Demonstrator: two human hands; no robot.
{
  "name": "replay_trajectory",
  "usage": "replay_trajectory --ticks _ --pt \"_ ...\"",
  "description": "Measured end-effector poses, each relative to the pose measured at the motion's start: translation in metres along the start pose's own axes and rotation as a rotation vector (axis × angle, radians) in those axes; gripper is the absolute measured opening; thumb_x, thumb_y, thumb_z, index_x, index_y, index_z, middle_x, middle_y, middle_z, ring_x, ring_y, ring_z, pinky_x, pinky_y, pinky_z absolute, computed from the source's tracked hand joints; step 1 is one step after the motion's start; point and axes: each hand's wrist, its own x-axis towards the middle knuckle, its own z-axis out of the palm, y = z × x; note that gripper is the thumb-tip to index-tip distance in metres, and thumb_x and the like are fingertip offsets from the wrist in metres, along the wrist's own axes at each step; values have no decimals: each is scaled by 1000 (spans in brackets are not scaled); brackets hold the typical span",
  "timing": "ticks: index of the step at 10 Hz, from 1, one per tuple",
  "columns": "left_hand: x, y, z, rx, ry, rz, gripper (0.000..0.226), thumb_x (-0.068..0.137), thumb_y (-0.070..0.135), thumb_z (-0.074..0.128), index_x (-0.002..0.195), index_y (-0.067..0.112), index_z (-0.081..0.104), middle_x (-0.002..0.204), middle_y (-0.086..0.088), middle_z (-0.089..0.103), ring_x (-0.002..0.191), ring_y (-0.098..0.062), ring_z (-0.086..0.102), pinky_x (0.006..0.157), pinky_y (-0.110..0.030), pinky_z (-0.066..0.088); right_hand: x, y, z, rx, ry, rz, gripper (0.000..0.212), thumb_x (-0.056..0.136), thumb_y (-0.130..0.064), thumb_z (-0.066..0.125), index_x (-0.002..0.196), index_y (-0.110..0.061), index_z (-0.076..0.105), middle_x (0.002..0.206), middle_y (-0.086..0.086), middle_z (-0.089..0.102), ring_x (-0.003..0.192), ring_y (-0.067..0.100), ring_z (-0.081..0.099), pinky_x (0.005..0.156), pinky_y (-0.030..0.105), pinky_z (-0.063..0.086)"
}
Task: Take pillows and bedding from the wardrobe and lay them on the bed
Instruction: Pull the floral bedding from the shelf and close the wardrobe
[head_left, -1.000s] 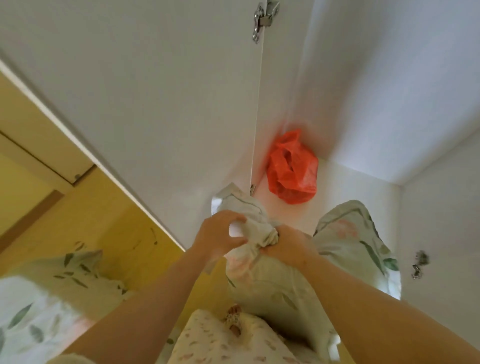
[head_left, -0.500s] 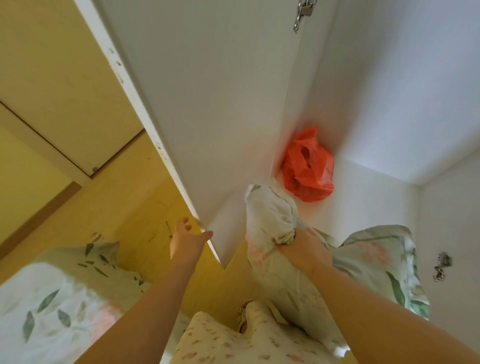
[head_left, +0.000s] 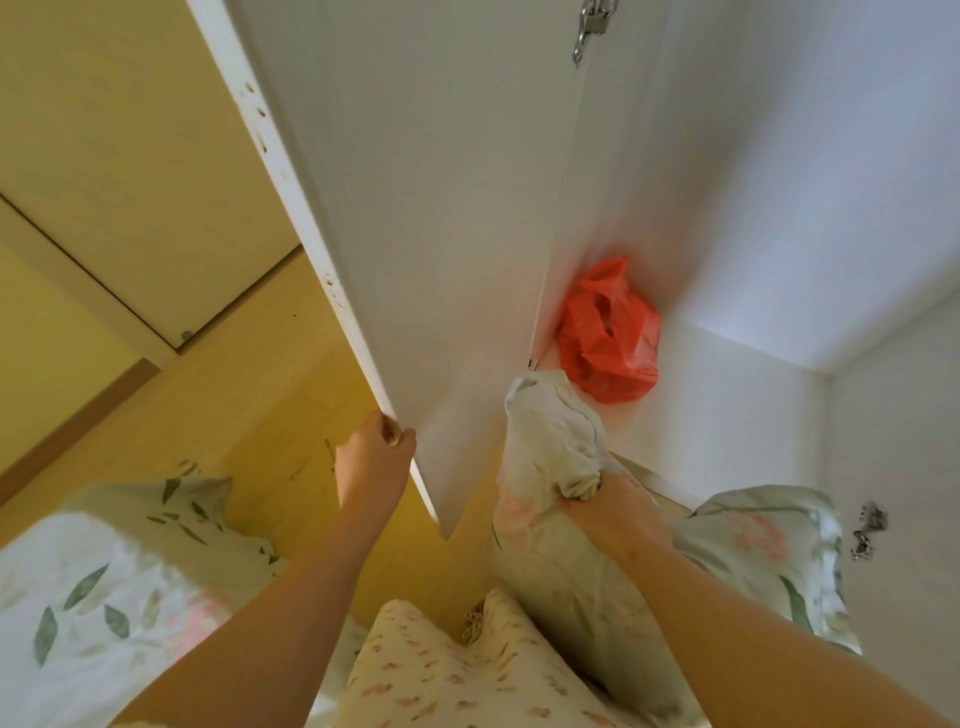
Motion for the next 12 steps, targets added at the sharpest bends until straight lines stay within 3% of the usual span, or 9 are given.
replay_trajectory --ticks 1,3,5,7,8,9,10,11,12 --pt "-17 8 10 73 -3 20 12 87 16 54 77 9 52 59 4 49 54 -8 44 47 -20 33 -7 13 -7 17 -1 0 41 80 -49 57 110 -21 59 106 2 65 97 24 63 83 41 54" --pt "-58 29 46 91 -54 66 12 84 20 59 79 9 62 74 -6 66 67 -22 60 53 -18 39 -18 52 -29 80 18 15 37 79 -47 58 106 -22 61 101 1 67 94 23 64 81 40 55" --pt "-92 66 88 151 -107 82 14 87 25 58 85 11 60 64 5 53 56 -9 47 46 -18 33 -27 101 -56 125 75 55 41 78 -50 55 106 -20 59 102 2 66 94 24 64 81 40 54" --pt "-115 97 123 171 -141 115 19 88 25 56 77 9 59 60 5 50 54 -11 47 46 -24 35 -28 146 -83 159 99 82 38 78 -48 56 105 -22 60 105 3 65 96 26 63 84 43 53" --pt "-126 115 139 197 -176 133 21 89 26 55 87 7 62 69 2 57 58 -13 50 49 -27 37 -26 163 -97 182 114 95 39 79 -47 56 107 -21 59 106 3 64 97 25 62 84 41 53" --pt "-136 133 156 151 -239 150 30 88 24 55 113 7 59 106 -8 67 89 -26 62 68 -32 48 -21 178 -113 215 128 92 39 78 -46 56 107 -20 60 105 5 66 96 26 63 85 44 54" --pt "-148 144 174 43 -273 256 59 85 19 59 139 16 34 135 -6 53 115 -29 57 90 -43 50 -19 190 -130 216 153 86 38 81 -44 56 108 -19 61 105 6 67 96 27 64 86 44 54" --pt "-159 164 180 -37 -243 357 79 85 15 61 147 25 13 152 1 31 132 -24 43 101 -45 44 -16 200 -145 208 168 94 37 84 -42 56 112 -17 59 108 5 66 100 26 63 84 38 53" --pt "-155 189 185 -83 -194 475 85 85 14 61 147 31 6 156 8 18 136 -19 37 95 -37 47 -12 207 -157 214 186 105 35 84 -42 56 111 -19 60 108 4 66 99 25 63 83 38 53"
